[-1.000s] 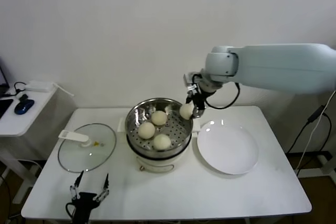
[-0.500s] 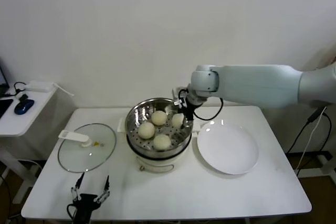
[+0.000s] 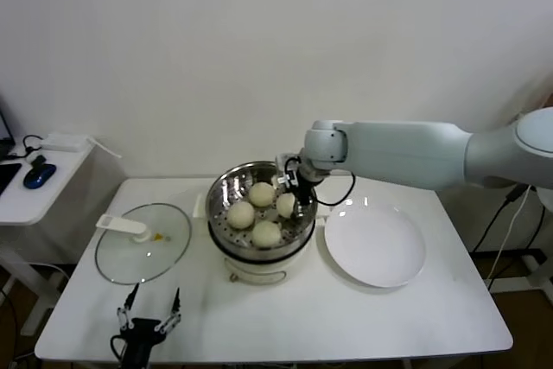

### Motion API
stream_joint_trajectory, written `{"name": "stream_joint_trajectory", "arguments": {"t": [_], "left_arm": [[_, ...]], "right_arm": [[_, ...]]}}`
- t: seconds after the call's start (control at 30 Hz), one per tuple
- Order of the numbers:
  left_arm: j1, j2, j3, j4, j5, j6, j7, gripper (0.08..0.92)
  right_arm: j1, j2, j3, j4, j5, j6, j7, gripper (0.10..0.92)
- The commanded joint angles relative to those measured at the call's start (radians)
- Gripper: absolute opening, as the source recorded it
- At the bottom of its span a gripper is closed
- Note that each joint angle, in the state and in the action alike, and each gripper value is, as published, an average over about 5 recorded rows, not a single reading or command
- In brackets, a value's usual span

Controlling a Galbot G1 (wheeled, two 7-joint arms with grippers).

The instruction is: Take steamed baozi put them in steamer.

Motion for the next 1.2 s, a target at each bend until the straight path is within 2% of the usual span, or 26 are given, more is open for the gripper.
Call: {"name": "stream_joint_trajectory", "arguments": {"t": [0.03, 0.13, 0.27, 0.4, 0.53, 0.7, 0.8, 0.9, 1.0, 1.1, 1.2], "left_arm": [[0.002, 0.001, 0.002, -0.006, 0.003, 0.000, 0.000, 0.823], [0.002, 0.001, 0.004, -0.010, 0.005, 0.001, 0.000, 0.823], [0.004, 0.001, 0.007, -0.015, 0.007, 0.000, 0.000, 0.823], [0.011, 0.001, 0.006, -0.023, 0.007, 0.001, 0.000, 0.823], [0.014, -0.001, 0.005, -0.040, 0.004, 0.010, 0.004, 0.823], [0.008, -0.003, 0.006, -0.052, 0.005, 0.016, 0.014, 0.823], [0.006, -0.003, 0.008, -0.059, 0.007, 0.016, 0.020, 0.823], [0.004, -0.005, 0.014, -0.069, 0.015, 0.018, 0.025, 0.823], [0.002, -0.012, 0.023, -0.076, 0.026, 0.020, 0.028, 0.823], [0.001, -0.018, 0.033, -0.079, 0.038, 0.021, 0.029, 0.823], [-0.002, -0.024, 0.041, -0.081, 0.052, 0.023, 0.029, 0.823]], "right_arm": [[0.008, -0.006, 0.006, 0.001, 0.050, 0.004, -0.004, 0.768], [0.057, -0.030, -0.012, 0.020, 0.074, 0.012, -0.013, 0.813], [0.135, -0.081, -0.039, 0.042, 0.137, 0.014, 0.004, 0.822], [0.184, -0.174, -0.012, 0.077, 0.191, -0.015, 0.102, 0.823], [0.087, -0.315, 0.184, 0.158, 0.193, -0.098, 0.350, 0.823], [-0.237, -0.447, 0.599, 0.303, 0.208, -0.195, 0.750, 0.823], [-0.431, -0.508, 0.806, 0.391, 0.228, -0.204, 0.897, 0.823], [-0.643, -0.581, 0.977, 0.484, 0.223, -0.135, 0.965, 0.823], [-0.886, -0.655, 1.159, 0.587, 0.174, -0.004, 1.005, 0.823], [-1.122, -0.699, 1.346, 0.666, 0.070, 0.138, 1.018, 0.823], [-1.383, -0.679, 1.559, 0.711, -0.068, 0.236, 0.999, 0.823]]}}
